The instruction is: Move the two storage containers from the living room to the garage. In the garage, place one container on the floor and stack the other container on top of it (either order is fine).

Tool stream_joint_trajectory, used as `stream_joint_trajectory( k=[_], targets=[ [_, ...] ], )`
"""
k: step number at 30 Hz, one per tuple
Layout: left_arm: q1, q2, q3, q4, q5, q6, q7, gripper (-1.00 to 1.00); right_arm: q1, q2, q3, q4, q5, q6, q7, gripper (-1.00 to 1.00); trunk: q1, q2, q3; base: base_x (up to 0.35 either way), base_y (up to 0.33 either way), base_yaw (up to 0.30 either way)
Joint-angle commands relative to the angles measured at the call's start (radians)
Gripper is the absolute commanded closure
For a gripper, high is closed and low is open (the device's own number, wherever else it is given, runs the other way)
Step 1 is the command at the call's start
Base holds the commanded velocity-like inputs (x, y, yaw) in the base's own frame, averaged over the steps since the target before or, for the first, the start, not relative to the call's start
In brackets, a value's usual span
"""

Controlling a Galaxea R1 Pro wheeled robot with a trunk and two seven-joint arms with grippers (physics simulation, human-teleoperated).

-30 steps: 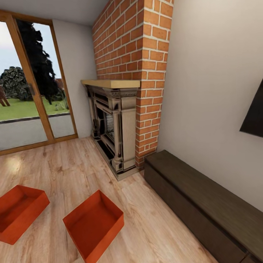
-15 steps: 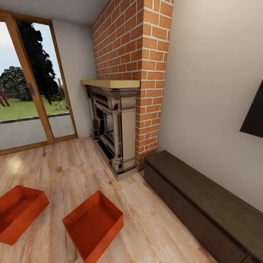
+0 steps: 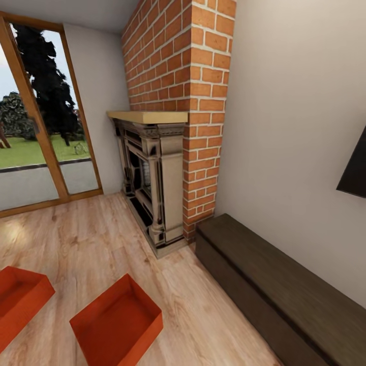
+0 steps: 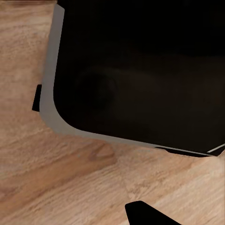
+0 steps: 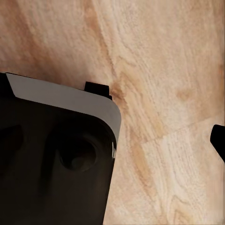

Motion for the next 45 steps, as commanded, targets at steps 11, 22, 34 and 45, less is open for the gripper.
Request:
stream_joint_trajectory(
  k=[11, 22, 34, 45],
  targets=[
    [0.000, 0.000, 0.001, 0.000, 0.005, -0.003, 0.001, -1.00, -0.001, 0.001, 0.008, 0.002, -0.008, -0.006, 0.000, -1.00, 0.000, 0.000, -0.001, 0.254, -0.019, 0.175],
    [0.000, -0.001, 0.002, 0.000, 0.005, -0.002, 0.001, -1.00, -0.001, 0.001, 0.008, 0.003, -0.008, -0.006, 0.000, -1.00, 0.000, 0.000, -0.001, 0.021, 0.000, 0.269],
    [0.000, -0.001, 0.002, 0.000, 0.005, -0.002, 0.001, -1.00, -0.001, 0.001, 0.008, 0.003, -0.008, -0.006, 0.000, -1.00, 0.000, 0.000, -0.001, 0.000, 0.000, 0.270],
    [0.000, -0.002, 0.002, 0.000, 0.005, -0.003, 0.001, -1.00, -0.001, 0.001, 0.008, 0.002, -0.008, -0.006, 0.000, -1.00, 0.000, 0.000, -0.001, 0.000, 0.000, 0.270]
  ],
)
